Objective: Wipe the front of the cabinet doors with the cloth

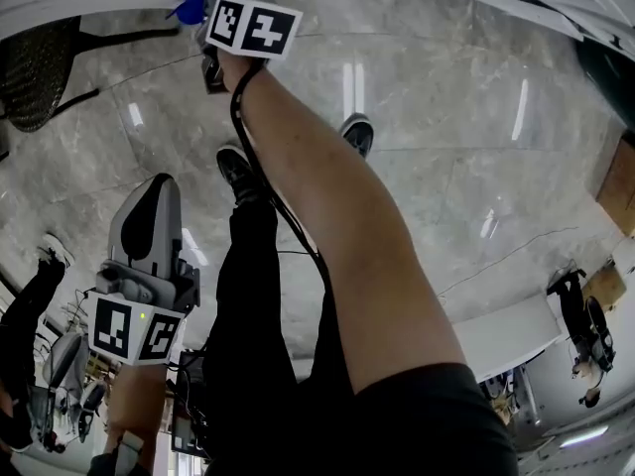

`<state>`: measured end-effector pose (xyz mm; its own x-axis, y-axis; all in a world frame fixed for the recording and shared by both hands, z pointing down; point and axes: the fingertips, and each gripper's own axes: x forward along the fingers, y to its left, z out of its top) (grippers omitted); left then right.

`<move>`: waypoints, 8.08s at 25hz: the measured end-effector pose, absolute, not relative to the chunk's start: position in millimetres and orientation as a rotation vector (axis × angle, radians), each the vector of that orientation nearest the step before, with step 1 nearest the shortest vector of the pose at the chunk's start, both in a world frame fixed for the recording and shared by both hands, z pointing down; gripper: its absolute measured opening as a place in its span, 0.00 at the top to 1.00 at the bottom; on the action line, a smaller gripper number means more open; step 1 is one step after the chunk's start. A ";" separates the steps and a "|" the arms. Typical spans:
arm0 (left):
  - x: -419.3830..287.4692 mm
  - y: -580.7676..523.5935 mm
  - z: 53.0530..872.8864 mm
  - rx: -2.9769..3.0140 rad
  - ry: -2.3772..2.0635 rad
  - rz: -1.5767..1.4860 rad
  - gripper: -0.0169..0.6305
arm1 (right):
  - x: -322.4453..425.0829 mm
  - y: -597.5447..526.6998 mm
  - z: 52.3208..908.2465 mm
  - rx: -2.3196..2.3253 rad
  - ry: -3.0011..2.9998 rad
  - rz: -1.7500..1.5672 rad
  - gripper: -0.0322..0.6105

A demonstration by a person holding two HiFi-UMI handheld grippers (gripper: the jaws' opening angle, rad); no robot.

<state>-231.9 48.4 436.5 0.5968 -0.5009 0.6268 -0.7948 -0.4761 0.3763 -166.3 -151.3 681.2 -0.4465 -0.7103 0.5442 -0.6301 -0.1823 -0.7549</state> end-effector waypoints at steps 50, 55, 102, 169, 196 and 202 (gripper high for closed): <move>-288.2 49.7 466.4 2.089 -1.112 0.575 0.98 | -143.0 -142.7 739.6 -1.744 1.861 -1.712 0.90; -230.8 47.3 468.7 2.133 -1.042 0.581 0.98 | -54.6 -136.9 753.3 -1.862 1.793 -1.681 0.90; -45.5 66.3 361.4 2.418 -0.844 0.695 0.98 | 163.5 -93.8 397.1 -2.293 3.161 1.026 0.90; 124.3 98.8 366.9 2.369 -0.789 0.594 0.98 | 316.0 -60.3 456.1 -2.501 2.807 -0.186 0.90; -3.7 74.6 386.5 2.259 -0.932 0.571 0.98 | 129.0 -114.6 530.9 -2.141 2.971 -0.522 0.90; 42.0 83.0 395.7 2.264 -0.890 0.575 0.98 | 198.3 -107.0 533.9 -2.204 2.942 -0.524 0.90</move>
<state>42.0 83.0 395.7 0.6765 -0.4428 0.5884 -0.7184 -0.5724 0.3952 198.3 -107.0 533.9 -0.1923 -0.7895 0.5828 -0.9421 0.3147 0.1154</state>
